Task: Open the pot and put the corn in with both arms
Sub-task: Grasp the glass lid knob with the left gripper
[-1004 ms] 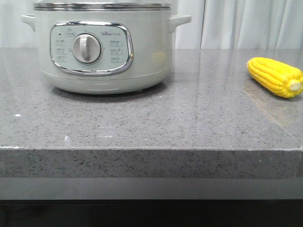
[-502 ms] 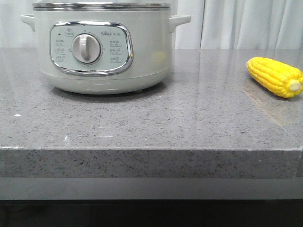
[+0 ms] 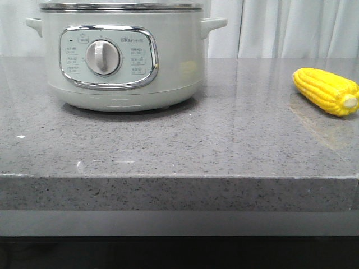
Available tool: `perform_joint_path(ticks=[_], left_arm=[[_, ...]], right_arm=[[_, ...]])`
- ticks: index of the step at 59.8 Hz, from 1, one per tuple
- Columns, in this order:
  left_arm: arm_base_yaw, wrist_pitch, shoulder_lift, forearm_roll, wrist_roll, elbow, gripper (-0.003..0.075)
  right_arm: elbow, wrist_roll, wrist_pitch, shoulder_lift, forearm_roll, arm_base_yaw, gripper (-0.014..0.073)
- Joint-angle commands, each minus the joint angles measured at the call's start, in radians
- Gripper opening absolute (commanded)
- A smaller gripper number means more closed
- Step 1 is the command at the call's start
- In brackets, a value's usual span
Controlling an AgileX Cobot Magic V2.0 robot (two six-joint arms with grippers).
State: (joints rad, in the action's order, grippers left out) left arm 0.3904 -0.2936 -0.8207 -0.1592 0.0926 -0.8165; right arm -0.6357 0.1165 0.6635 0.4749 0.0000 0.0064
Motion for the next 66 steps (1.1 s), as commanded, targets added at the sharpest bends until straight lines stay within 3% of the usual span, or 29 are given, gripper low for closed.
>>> perform_joint_path(ticks=[1, 14, 44, 66], left_arm=[[0.041, 0.134, -0.074, -0.015, -0.002, -0.065, 0.0554], [0.090, 0.209, -0.278, -0.006, -0.002, -0.180, 0.0554], [0.090, 0.218, -0.644, 0.010, -0.002, -0.507, 0.0554], [0.090, 0.294, -0.781, 0.016, -0.002, -0.578, 0.0554]], right_arm=[[-0.033, -0.004, -0.072, 0.013, -0.015, -0.005, 0.0650], [-0.033, -0.004, -0.072, 0.013, -0.015, -0.005, 0.0650], [-0.033, -0.004, -0.072, 0.013, -0.015, -0.005, 0.0650], [-0.033, -0.004, -0.072, 0.013, -0.015, -0.005, 0.0650]])
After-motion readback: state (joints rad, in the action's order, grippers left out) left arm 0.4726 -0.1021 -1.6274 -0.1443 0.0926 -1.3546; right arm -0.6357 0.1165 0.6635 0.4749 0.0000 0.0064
